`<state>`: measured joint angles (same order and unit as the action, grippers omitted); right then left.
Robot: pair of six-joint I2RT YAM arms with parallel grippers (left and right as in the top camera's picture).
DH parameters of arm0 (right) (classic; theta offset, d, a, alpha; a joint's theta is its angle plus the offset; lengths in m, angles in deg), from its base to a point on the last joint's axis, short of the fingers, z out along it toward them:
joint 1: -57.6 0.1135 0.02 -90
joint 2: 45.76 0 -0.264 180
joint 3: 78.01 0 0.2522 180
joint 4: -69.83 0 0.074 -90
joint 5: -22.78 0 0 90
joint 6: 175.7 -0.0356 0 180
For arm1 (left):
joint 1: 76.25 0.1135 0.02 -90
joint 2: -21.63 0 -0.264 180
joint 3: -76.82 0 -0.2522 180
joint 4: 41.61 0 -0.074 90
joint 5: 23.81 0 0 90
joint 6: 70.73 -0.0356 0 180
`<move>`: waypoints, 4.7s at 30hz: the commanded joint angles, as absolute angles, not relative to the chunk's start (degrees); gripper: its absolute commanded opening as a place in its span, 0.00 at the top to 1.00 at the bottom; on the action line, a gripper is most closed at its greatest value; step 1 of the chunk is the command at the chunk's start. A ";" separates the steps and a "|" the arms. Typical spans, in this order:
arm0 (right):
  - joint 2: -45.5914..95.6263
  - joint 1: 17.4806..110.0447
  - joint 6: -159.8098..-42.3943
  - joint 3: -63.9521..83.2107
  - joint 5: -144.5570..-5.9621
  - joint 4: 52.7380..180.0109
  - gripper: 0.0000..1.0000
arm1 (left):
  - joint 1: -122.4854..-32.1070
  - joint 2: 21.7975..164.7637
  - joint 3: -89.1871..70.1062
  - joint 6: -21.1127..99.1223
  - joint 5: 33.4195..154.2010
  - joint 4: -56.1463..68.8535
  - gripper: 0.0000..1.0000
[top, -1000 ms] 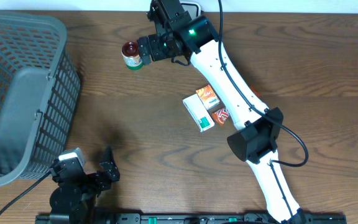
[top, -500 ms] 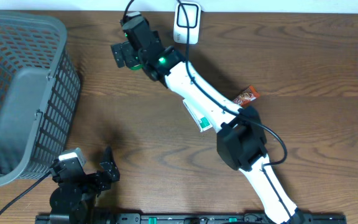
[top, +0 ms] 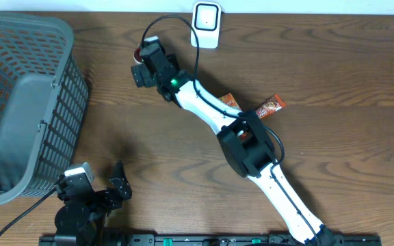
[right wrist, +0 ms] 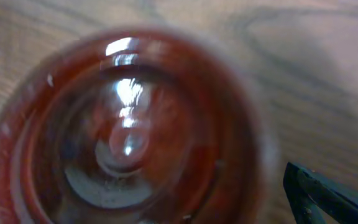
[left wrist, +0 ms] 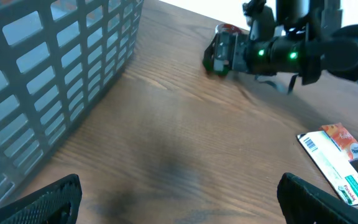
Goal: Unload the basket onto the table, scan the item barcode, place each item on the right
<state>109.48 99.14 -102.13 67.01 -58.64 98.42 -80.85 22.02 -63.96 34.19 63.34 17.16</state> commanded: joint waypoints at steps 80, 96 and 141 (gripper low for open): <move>94.12 97.54 -163.48 69.51 -65.78 149.50 0.01 | -81.04 21.97 -64.07 33.27 64.06 17.14 0.02; 101.53 95.84 -161.36 69.51 -65.92 143.27 0.02 | -81.04 21.97 -64.07 33.27 64.06 17.14 0.02; 102.99 92.52 -124.20 84.87 -121.17 180.91 0.36 | -81.04 21.97 -64.07 33.27 64.06 17.14 0.02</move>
